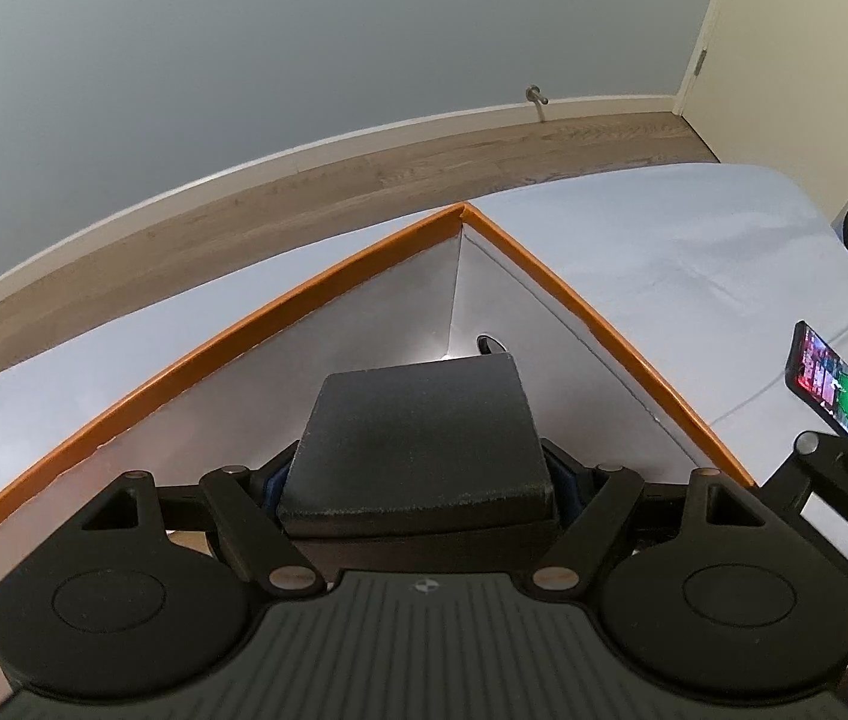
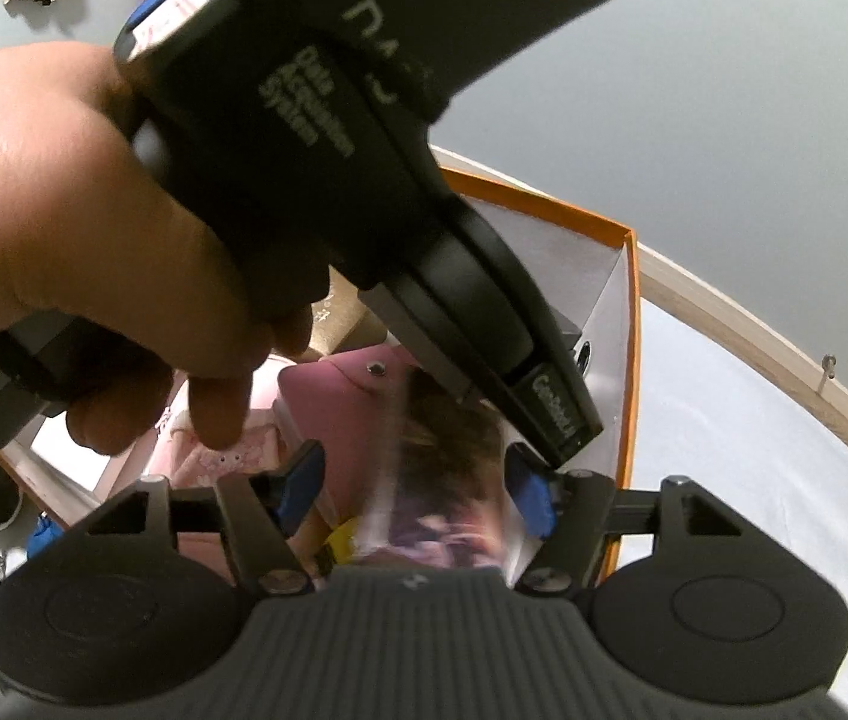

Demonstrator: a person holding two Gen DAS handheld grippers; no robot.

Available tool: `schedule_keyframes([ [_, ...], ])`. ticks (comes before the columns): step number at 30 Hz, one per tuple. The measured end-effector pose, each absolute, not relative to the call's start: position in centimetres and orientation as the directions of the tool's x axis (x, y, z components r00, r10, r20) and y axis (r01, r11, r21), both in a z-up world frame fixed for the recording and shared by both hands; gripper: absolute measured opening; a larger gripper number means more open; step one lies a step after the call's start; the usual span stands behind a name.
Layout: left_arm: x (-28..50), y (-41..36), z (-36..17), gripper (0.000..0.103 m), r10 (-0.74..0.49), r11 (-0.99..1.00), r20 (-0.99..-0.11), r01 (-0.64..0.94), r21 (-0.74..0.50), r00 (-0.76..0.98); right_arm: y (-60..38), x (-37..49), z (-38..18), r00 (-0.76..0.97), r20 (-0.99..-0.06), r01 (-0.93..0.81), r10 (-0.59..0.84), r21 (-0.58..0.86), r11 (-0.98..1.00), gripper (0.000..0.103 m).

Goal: Organize objects
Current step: 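Open the right gripper to drop the card deck while the left lowers the grey box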

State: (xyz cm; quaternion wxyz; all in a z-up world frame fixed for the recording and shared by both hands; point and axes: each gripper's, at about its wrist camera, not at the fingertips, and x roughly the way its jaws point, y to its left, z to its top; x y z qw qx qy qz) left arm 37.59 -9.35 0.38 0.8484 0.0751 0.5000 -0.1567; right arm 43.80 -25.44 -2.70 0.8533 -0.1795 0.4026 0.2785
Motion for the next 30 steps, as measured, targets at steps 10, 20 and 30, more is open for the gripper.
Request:
schedule_keyframes([
  [10, 37.7, -11.4, 1.4, 0.092, -0.179, 0.937, -0.87, 0.348, -0.009, 0.46, -26.8, 43.7, -1.9, 0.545, -0.773, -0.604, 0.326, -0.092, 0.792, 0.07],
  [20, 35.3, -10.6, 4.7, 0.092, -0.178, 0.939, -0.842, 0.343, 0.01, 0.509, -27.6, 42.6, 0.1, 0.58, -0.745, -0.599, 0.329, -0.117, 0.792, 0.07],
  [30, 29.8, -7.4, 8.4, 0.092, -0.176, 0.946, -0.8, 0.324, 0.025, 0.574, -29.0, 40.9, 1.5, 0.61, -0.716, -0.596, 0.341, -0.131, 0.792, 0.071],
])
